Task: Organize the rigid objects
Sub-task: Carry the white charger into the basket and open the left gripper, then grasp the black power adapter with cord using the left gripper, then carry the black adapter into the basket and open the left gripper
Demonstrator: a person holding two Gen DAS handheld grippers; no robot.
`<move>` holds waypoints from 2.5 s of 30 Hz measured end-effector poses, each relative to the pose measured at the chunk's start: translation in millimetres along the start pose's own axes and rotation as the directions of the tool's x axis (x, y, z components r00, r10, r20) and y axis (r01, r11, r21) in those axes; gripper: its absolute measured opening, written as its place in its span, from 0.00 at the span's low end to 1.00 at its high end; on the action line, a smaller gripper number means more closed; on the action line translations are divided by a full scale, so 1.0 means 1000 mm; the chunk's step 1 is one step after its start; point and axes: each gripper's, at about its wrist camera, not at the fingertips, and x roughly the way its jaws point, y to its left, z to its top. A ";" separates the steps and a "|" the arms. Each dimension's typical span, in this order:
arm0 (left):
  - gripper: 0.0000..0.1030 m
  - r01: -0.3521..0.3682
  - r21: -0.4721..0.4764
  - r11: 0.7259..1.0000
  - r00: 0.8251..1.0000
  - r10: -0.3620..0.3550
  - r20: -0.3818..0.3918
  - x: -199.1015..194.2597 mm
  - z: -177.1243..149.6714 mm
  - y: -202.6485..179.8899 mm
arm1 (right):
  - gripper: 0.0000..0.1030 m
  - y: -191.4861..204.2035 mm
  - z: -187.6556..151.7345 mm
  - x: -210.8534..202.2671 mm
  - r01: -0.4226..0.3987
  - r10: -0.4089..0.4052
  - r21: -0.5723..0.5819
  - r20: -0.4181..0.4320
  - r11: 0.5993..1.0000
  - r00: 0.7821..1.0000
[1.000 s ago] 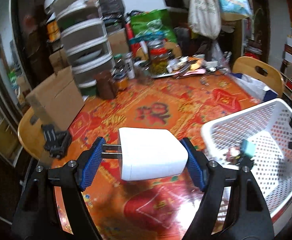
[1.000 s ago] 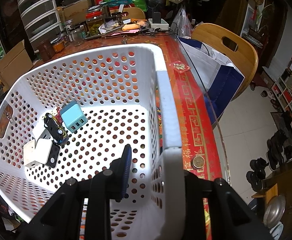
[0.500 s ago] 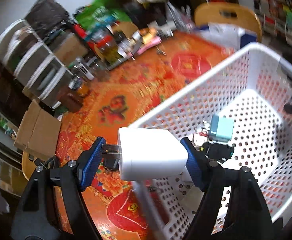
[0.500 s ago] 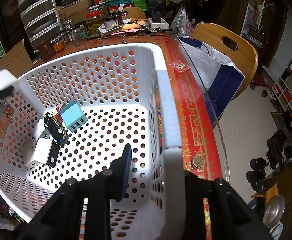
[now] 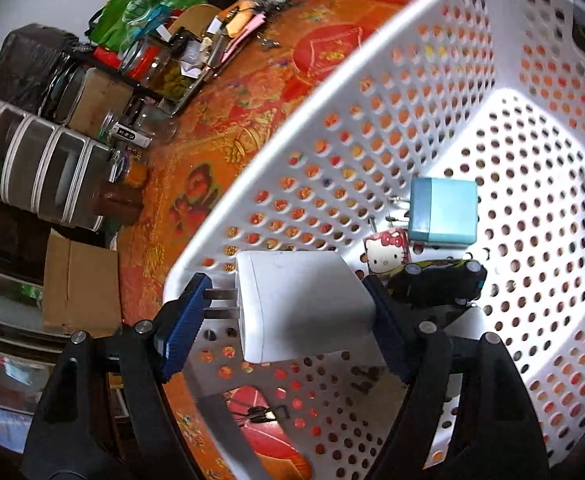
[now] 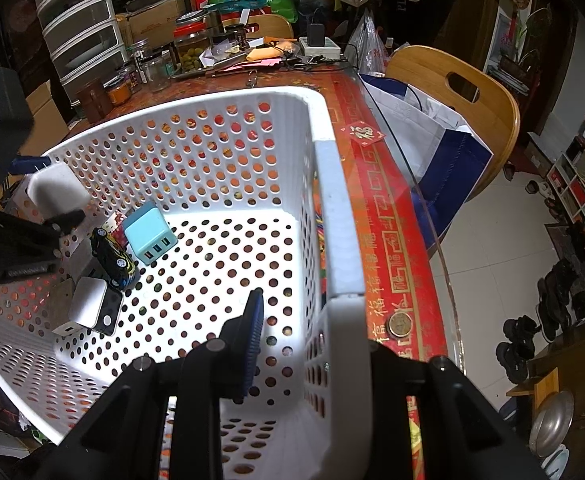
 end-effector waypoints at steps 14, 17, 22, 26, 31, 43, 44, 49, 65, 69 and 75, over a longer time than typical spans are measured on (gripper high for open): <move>0.85 0.078 -0.074 0.994 0.984 -0.065 0.166 -0.048 -0.024 0.045 | 0.27 -0.001 0.001 0.001 0.000 0.000 -0.002 -0.010 1.000 1.000; 1.00 0.148 -0.263 0.954 0.945 -0.058 0.322 -0.080 -0.072 0.116 | 0.27 -0.001 0.001 0.002 0.005 -0.005 -0.002 -0.012 1.000 1.000; 1.00 0.174 -0.465 0.868 0.954 -0.033 0.297 -0.036 -0.131 0.186 | 0.27 -0.001 0.003 0.002 0.007 -0.007 -0.003 -0.013 1.000 1.000; 1.00 0.270 -0.544 0.794 0.957 -0.162 0.239 0.049 -0.154 0.206 | 0.27 -0.001 0.004 0.001 0.009 -0.010 -0.007 -0.017 1.000 1.000; 1.00 0.342 -0.544 0.766 0.938 -0.238 0.253 0.117 -0.149 0.200 | 0.27 -0.002 0.004 0.001 0.009 -0.009 -0.004 -0.016 1.000 1.000; 1.00 0.439 -0.506 0.742 0.898 -0.359 0.252 0.175 -0.131 0.167 | 0.27 -0.003 0.003 0.001 0.033 -0.033 -0.003 -0.015 0.999 0.999; 1.00 0.433 -0.501 0.749 0.901 -0.363 0.237 0.179 -0.130 0.162 | 0.27 -0.003 0.003 0.001 0.034 -0.034 -0.002 -0.014 0.999 0.999; 1.00 0.403 -0.485 0.776 0.915 -0.332 0.228 0.178 -0.127 0.153 | 0.27 -0.004 0.004 0.001 0.033 -0.033 0.000 -0.011 0.999 0.999; 0.59 0.390 -0.484 0.783 0.918 -0.293 0.266 0.168 -0.124 0.152 | 0.27 -0.005 0.005 0.001 0.036 -0.036 -0.002 -0.013 0.999 0.999; 0.58 0.241 -0.468 0.850 0.957 -0.127 0.261 0.148 -0.127 0.141 | 0.27 -0.005 0.005 0.001 0.035 -0.035 -0.001 -0.016 0.999 0.999; 0.59 0.074 -0.544 0.836 0.957 0.095 0.275 0.105 -0.143 0.154 | 0.27 -0.004 0.005 0.002 0.040 -0.040 -0.004 -0.021 0.999 0.999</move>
